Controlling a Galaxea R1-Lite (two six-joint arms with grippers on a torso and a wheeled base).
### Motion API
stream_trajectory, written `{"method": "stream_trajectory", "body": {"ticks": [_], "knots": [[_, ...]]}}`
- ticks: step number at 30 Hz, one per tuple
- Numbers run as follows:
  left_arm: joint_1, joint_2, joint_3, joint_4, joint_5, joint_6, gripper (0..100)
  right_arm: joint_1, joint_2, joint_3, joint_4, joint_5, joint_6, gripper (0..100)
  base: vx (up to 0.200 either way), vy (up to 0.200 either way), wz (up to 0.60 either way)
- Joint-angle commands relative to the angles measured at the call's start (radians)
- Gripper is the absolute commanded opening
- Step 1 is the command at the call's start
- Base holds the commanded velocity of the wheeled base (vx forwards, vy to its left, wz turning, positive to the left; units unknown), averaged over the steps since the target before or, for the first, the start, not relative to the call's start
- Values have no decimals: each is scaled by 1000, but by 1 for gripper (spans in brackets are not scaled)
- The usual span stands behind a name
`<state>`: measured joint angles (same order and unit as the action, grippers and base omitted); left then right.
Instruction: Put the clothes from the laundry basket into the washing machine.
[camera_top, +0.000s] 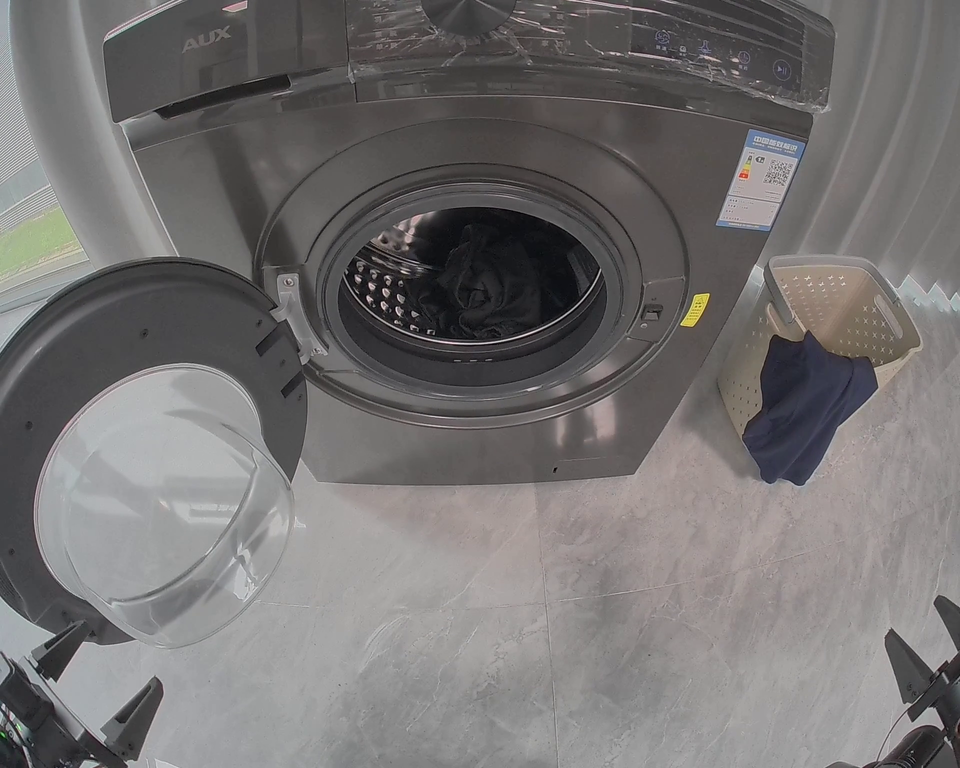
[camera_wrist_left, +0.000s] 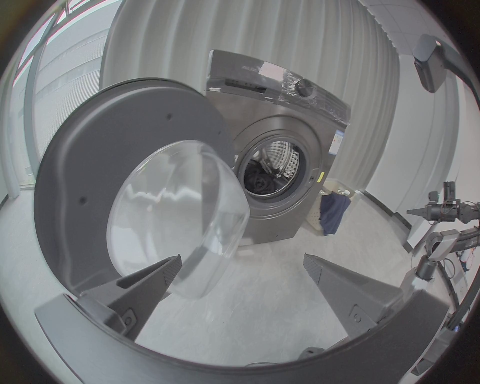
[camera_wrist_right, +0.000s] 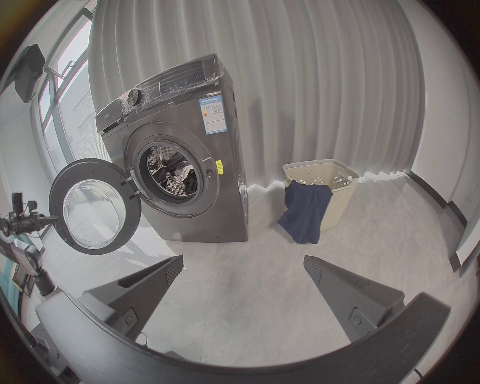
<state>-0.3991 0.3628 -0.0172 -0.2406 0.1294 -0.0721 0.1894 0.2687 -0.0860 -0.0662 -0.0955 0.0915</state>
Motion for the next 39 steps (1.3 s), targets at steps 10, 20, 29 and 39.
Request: {"method": "stream_trajectory", "body": {"ticks": [10,20,29,39], "knots": [[393,-312,17,173,-96,43,100,-228,-198,78,46,-6,-41,100,0,-160,0],[396,-363,17,222,-106,57,100,-197,-269,86,65,76,-84,100,0,0,0],[393,-363,17,245,-154,58,100,-197,-269,86,65,71,-88,100,0,-67,0],[395,-363,17,245,-143,61,100,-197,-269,86,65,73,-90,100,0,-200,0]]}}
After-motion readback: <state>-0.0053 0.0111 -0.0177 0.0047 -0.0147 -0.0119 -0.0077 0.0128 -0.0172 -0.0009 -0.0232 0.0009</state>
